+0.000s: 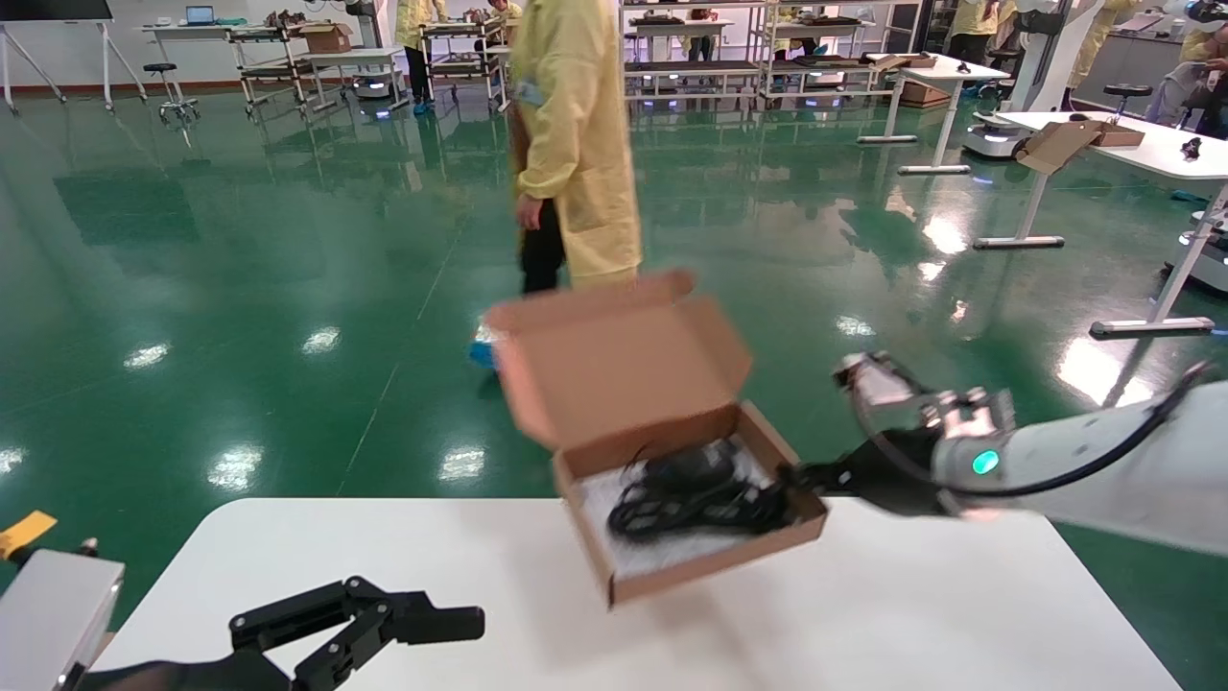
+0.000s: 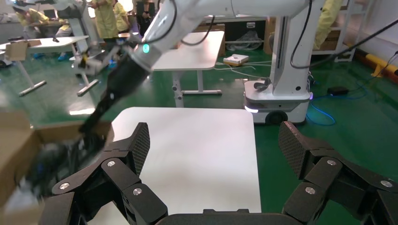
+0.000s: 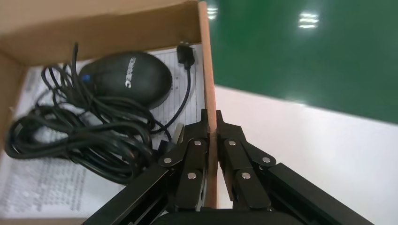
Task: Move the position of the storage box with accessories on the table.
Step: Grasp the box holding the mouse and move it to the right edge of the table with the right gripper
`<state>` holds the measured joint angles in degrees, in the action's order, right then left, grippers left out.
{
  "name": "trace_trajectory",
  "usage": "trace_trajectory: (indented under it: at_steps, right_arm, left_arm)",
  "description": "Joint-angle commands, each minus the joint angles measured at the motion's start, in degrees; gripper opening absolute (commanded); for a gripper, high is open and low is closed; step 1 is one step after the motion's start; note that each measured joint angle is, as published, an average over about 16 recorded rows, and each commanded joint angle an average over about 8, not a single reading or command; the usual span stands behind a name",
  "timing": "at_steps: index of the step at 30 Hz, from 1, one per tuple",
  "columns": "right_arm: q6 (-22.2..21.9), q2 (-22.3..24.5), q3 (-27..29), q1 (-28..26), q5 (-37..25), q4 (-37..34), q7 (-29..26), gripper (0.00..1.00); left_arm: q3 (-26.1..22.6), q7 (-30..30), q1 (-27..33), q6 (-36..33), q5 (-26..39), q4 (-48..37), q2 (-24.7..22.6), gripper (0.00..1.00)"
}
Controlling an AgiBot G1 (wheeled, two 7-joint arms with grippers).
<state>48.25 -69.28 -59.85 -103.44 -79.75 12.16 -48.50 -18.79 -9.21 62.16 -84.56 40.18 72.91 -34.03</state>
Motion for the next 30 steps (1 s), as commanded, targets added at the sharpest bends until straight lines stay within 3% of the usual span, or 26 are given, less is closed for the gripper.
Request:
trace_trajectory:
  at_steps: [1, 7, 17, 30]
  right_arm:
    - [0.8, 0.9, 0.0, -1.7, -0.2, -0.6, 0.4, 0.0]
    - [0.0, 4.2, 0.3, -4.5, -0.2, -4.3, 3.1, 0.0]
    - [-6.4, 9.7, 1.6, -4.1, 1.1, -9.9, 7.6, 0.0]
    - [-19.6, 11.6, 2.8, 1.4, 2.7, -12.2, 10.7, 0.0]
  left_arm:
    - [0.0, 0.0, 0.0, 0.0, 0.0, 0.0, 0.0, 1.0]
    - [0.0, 0.0, 0.0, 0.0, 0.0, 0.0, 0.0, 1.0]
    - [0.0, 0.0, 0.0, 0.0, 0.0, 0.0, 0.0, 1.0]
    - [0.0, 0.0, 0.0, 0.0, 0.0, 0.0, 0.0, 1.0]
